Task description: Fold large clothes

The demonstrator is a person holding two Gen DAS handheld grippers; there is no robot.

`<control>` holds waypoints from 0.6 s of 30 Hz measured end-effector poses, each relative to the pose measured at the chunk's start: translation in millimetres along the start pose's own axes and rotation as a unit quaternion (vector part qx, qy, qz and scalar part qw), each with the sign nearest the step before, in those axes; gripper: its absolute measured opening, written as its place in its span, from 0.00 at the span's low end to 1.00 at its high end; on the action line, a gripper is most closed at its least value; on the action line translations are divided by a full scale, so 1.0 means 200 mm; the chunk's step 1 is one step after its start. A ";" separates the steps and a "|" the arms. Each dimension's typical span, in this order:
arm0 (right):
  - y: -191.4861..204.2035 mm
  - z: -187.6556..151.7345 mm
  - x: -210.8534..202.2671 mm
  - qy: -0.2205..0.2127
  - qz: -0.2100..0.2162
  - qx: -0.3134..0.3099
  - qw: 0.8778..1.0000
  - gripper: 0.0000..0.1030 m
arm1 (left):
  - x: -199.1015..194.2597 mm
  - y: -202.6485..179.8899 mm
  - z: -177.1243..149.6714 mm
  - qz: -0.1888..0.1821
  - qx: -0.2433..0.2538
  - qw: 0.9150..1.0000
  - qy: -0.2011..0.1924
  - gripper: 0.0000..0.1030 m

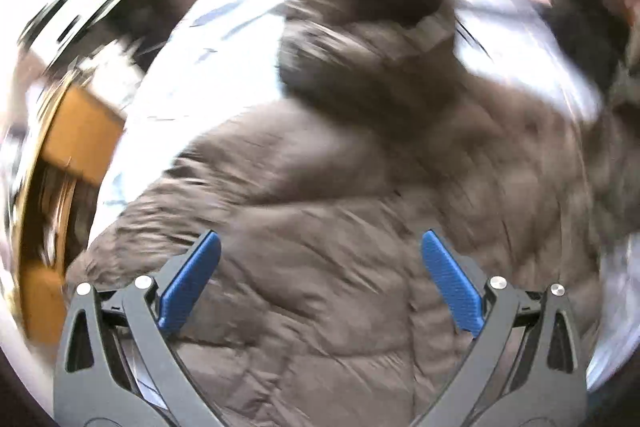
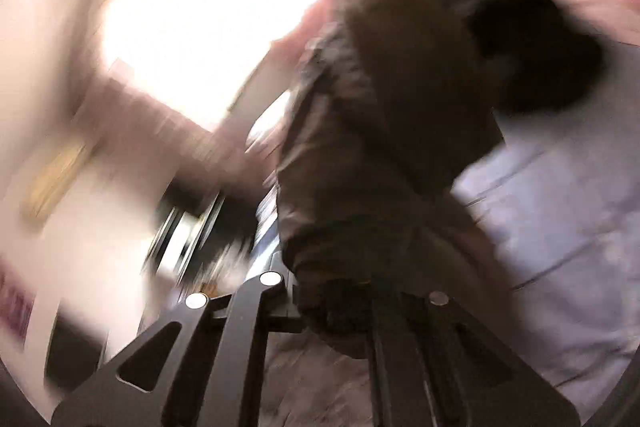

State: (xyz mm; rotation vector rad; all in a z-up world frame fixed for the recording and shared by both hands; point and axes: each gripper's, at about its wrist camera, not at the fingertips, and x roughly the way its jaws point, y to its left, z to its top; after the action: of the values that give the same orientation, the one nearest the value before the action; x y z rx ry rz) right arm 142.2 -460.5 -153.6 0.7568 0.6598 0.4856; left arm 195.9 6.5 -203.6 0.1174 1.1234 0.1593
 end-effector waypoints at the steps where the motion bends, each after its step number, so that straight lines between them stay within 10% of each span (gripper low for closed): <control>1: 0.10 -0.09 0.11 0.038 0.013 -0.021 0.999 0.17 | -0.01 0.08 0.02 0.001 -0.024 1.000 -0.007 0.98; 3: 0.31 -0.31 0.36 0.128 0.021 -0.076 0.989 0.72 | -0.01 0.18 0.05 0.004 -0.051 0.999 -0.011 0.98; 5: 0.44 -0.49 0.51 0.166 -0.006 -0.129 0.978 0.88 | -0.04 0.27 0.07 0.007 -0.070 0.997 -0.009 0.98; 8: 0.54 -0.66 0.62 0.203 -0.047 -0.200 0.957 0.88 | 0.00 0.33 0.06 0.011 -0.078 0.997 0.001 0.98; 13: 0.37 -0.44 0.59 0.158 -0.147 -0.168 0.962 0.86 | 0.12 0.25 -0.02 -0.014 -0.047 0.998 0.043 0.98; 18: -0.06 -0.42 0.60 0.202 -0.238 -0.088 0.946 0.55 | 0.30 -0.04 -0.22 -0.040 0.060 0.991 0.115 0.98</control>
State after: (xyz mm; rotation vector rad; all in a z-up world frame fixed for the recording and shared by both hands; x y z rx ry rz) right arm 170.2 -355.4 -252.3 0.3053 1.1326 0.2462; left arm 181.9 10.1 -277.4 0.1647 1.3662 0.0340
